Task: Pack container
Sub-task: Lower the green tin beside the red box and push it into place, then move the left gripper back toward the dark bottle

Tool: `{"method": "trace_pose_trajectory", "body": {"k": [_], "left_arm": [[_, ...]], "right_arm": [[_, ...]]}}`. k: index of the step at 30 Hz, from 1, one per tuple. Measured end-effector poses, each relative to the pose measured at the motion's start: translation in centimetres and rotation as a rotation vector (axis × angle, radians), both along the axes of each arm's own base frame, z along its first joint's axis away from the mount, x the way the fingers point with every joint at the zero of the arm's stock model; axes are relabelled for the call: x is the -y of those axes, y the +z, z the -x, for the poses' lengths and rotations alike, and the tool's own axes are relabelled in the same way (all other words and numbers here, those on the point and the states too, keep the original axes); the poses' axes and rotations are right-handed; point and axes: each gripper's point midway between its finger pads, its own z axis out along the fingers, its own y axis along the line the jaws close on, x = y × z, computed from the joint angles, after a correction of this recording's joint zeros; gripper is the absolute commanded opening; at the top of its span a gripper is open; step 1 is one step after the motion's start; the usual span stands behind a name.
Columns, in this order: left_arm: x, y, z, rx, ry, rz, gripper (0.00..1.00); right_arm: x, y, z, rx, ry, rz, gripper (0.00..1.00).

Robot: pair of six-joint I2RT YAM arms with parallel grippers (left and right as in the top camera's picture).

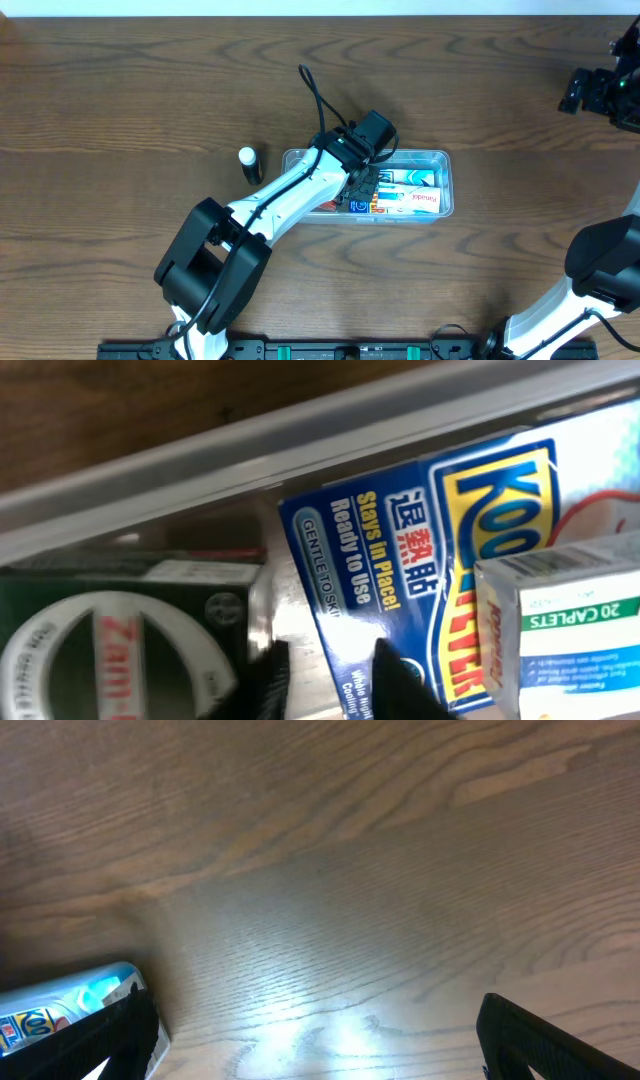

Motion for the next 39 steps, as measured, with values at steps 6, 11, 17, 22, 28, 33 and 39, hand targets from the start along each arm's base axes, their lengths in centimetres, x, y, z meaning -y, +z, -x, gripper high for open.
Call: {"method": "trace_pose_trajectory", "body": {"k": [6,11,17,22,28,33,39], "left_arm": [[-0.1,0.0,-0.1,0.004,0.006,-0.004,0.39],[0.0,0.0,-0.2,0.008,0.002,-0.003,0.53],[0.1,0.1,-0.4,0.019,0.004,0.003,0.59],[0.3,0.2,-0.6,0.031,-0.012,0.008,0.59],[0.6,1.1,-0.9,0.047,-0.023,0.019,0.59],[1.6,5.1,-0.5,0.082,-0.066,0.117,0.60],[1.2,11.9,0.5,0.175,-0.106,0.221,0.61]], "right_arm": [[0.0,0.0,0.0,0.000,0.000,0.000,0.99],[0.0,0.0,0.0,0.000,0.000,0.000,0.99],[0.0,0.0,0.0,0.000,0.000,0.000,0.99],[0.0,0.0,0.0,0.000,0.000,0.000,0.99],[0.0,0.0,0.0,0.000,0.000,0.000,0.99],[0.0,0.0,0.0,0.000,0.000,0.000,0.99],[0.0,0.0,0.0,0.000,0.000,0.000,0.99]]}}
